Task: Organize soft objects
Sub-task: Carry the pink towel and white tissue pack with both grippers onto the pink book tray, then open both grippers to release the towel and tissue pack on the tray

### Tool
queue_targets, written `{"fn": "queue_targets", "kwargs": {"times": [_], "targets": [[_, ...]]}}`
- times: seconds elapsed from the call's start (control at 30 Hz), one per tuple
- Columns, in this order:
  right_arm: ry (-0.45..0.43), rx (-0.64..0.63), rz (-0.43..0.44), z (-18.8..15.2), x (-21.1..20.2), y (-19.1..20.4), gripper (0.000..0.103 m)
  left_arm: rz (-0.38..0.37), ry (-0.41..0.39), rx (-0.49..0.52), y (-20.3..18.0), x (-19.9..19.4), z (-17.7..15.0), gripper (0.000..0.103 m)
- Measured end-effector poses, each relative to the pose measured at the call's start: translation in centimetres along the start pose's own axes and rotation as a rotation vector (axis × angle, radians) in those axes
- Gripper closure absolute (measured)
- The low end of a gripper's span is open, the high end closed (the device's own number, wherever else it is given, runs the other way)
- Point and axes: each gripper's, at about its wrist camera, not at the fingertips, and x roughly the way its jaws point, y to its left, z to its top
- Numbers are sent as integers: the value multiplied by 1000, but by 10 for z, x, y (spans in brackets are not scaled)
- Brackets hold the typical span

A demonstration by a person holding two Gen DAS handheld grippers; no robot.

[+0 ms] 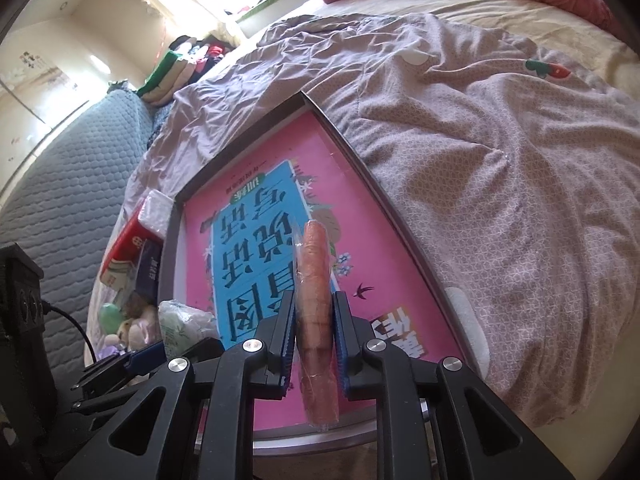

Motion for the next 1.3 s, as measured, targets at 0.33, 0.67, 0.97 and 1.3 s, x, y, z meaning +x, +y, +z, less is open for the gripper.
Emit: {"fn": "queue_targets", "kwargs": {"times": [0.33,0.67,0.97,1.3], "targets": [[-19,-5,-31,1,-6,-1,72,8,0,-2,-1,1,-2,52],[-45,-17,-41,3,-16,2,68,24,4,-6,0,0,-2,51],[-56,-43,-66,3,-21,7,57,35,3,-1,-2,-2,-2,50],[-76,-39,-87,5,-28,6,49,-33,-9,-4,-3,-11,-2,39]]}}
